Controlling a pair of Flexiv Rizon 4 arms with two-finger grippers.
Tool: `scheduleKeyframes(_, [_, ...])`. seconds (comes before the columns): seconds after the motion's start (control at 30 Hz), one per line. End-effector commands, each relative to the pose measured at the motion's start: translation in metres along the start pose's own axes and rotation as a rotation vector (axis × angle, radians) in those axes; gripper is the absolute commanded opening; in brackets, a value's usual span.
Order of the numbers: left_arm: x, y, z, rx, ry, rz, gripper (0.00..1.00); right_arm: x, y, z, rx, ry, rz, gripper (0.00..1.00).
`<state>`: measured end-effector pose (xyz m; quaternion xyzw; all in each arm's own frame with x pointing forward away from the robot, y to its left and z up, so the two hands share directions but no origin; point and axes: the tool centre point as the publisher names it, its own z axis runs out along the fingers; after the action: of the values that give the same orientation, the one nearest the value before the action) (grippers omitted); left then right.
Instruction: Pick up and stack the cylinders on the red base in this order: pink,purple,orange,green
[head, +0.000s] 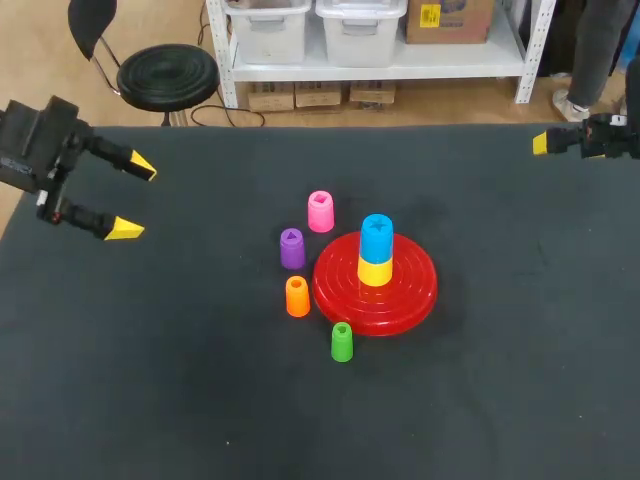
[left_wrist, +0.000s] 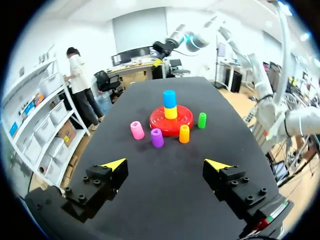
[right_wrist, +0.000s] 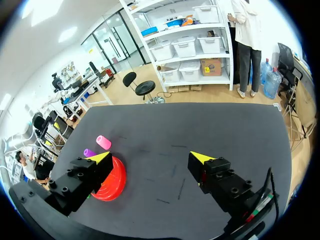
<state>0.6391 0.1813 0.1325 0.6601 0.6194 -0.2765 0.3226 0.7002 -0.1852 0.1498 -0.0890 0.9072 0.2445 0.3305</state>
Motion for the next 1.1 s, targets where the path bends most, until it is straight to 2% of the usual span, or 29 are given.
scheduleKeyframes(0.03, [-0.001,0.009,0.004,0.052,0.017,-0.004,1.0,0.0,0.0,0.0,0.001,0.0,0.0,1.0])
scheduleKeyframes(0.23, [-0.001,0.009,0.011,0.057,0.062,-0.027,1.0,0.0,0.0,0.0,0.001,0.0,0.0,1.0])
scheduleKeyframes(0.3, [0.001,0.009,0.015,-0.01,0.142,-0.031,1.0,0.0,0.0,0.0,0.001,0.0,0.0,1.0])
scheduleKeyframes(0.33, [0.002,0.009,0.016,-0.02,0.149,-0.04,1.0,0.0,0.0,0.0,0.001,0.0,0.0,1.0])
scheduleKeyframes(0.5, [0.002,0.006,0.016,0.003,0.119,-0.04,1.0,0.0,0.0,0.0,0.001,0.0,0.0,1.0])
scheduleKeyframes(1.1, [0.013,0.001,0.011,0.015,0.142,-0.047,1.0,0.0,0.0,0.0,0.001,0.0,0.0,1.0])
